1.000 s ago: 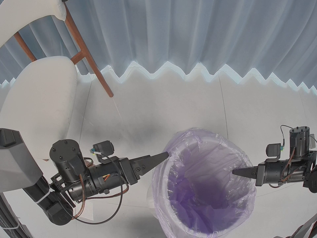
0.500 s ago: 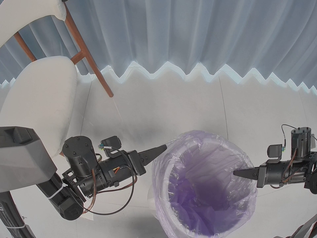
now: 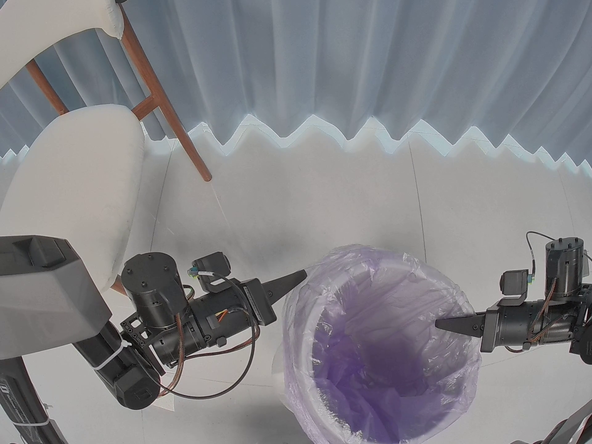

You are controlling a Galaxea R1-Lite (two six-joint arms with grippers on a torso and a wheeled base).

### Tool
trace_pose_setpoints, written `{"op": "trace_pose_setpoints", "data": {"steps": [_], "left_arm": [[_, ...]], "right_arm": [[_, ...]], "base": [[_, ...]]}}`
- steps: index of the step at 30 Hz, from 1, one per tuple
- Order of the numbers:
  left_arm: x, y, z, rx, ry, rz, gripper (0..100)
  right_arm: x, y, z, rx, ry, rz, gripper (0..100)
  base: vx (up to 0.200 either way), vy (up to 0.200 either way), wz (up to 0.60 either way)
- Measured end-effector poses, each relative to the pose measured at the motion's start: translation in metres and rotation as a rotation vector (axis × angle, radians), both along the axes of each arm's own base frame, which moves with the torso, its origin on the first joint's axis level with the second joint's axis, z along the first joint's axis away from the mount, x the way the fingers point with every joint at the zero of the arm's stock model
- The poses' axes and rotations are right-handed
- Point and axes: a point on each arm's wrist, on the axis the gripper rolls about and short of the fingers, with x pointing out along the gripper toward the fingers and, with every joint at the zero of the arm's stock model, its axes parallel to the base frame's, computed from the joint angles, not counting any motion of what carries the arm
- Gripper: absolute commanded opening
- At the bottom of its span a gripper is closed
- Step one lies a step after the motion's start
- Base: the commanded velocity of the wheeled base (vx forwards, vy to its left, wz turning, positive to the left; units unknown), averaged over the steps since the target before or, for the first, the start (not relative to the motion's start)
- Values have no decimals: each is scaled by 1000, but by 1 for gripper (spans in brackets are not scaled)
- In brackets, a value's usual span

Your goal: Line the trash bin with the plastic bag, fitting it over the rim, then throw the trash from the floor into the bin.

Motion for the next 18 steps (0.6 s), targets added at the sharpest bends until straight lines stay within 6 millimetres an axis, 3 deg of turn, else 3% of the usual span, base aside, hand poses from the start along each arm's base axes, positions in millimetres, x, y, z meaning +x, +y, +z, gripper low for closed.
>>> {"op": "trace_pose_setpoints", "data": {"steps": [18], "left_arm": [[18, 12, -11, 13, 21, 71, 0]], "right_arm": [[-21, 3, 25, 149, -26, 125, 0]], "base": [[0, 0, 0]]}}
